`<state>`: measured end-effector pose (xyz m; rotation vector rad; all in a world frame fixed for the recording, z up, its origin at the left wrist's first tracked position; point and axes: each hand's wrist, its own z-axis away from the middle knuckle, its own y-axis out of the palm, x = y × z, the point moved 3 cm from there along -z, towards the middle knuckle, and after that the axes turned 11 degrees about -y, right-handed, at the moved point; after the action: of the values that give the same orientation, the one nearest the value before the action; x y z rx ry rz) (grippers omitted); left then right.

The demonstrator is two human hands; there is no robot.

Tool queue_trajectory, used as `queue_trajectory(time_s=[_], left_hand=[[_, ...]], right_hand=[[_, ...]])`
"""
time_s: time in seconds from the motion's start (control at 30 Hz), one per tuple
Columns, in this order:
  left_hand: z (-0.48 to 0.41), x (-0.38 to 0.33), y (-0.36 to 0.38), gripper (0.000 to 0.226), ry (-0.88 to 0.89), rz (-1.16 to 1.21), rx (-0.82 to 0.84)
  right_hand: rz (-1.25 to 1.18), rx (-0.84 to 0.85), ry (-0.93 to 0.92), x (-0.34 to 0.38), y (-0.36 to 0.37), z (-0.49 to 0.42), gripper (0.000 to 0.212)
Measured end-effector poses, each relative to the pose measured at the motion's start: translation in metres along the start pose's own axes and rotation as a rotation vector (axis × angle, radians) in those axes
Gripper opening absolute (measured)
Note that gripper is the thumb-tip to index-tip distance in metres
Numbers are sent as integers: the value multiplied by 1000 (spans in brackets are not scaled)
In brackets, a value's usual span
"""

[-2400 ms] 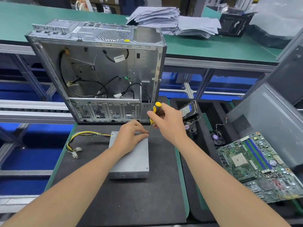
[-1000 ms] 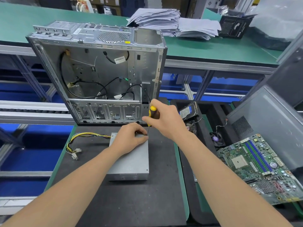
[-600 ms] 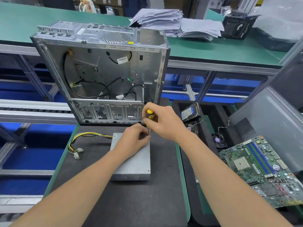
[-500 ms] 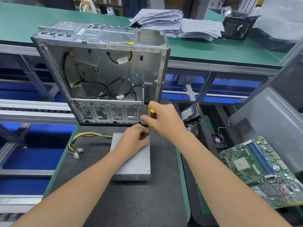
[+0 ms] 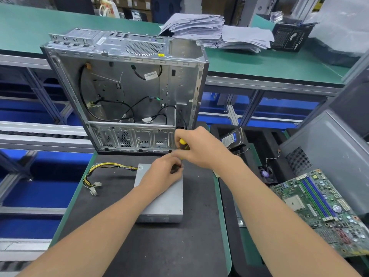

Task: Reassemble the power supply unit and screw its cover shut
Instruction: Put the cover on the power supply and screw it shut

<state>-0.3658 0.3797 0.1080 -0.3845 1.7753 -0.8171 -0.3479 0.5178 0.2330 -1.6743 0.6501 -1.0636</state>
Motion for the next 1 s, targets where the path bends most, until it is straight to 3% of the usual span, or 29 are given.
queue_trajectory(time_s=[0.1,0.17,0.23,0.3,0.4,0.5,0.63,0.7,0.8,0.87,0.9,1.0], left_hand=[[1,-1,0,8,29,-18,-14],[1,-1,-1,7,34,-20,-12],[1,-2,-2,6,29,0,7],[0,-2,-2,4,20,13,21],[0,-3,-3,3,-1,-25,11],[1,-3,-2,1,14,-27,13],[1,-2,-2,6,19,-30,10],[1,-2,-2,6,17,-28,6],[0,-2,-2,4,12,-12,19],[0,-2,-2,2,2,-12,18],[0,-2,-3,3,0,-18,9],[2,-3,-3,13,-1,-25,0]], right_hand=[[160,-133,218,0,8,-4,41],[227,-166,243,2,11,-5,43],[147,-153,135,5,6,-2,35],[59,-13,-80,7,-2,1,14],[29,217,-213,8,-6,2,16],[-6,77,-75,5,-4,-2,17],[172,-143,239,2,9,-1,42],[239,-174,260,4,12,-1,44],[128,-119,67,5,5,2,28],[116,50,-156,10,-3,6,10],[109,136,-227,11,-5,7,14],[-3,196,-218,8,-7,5,17]])
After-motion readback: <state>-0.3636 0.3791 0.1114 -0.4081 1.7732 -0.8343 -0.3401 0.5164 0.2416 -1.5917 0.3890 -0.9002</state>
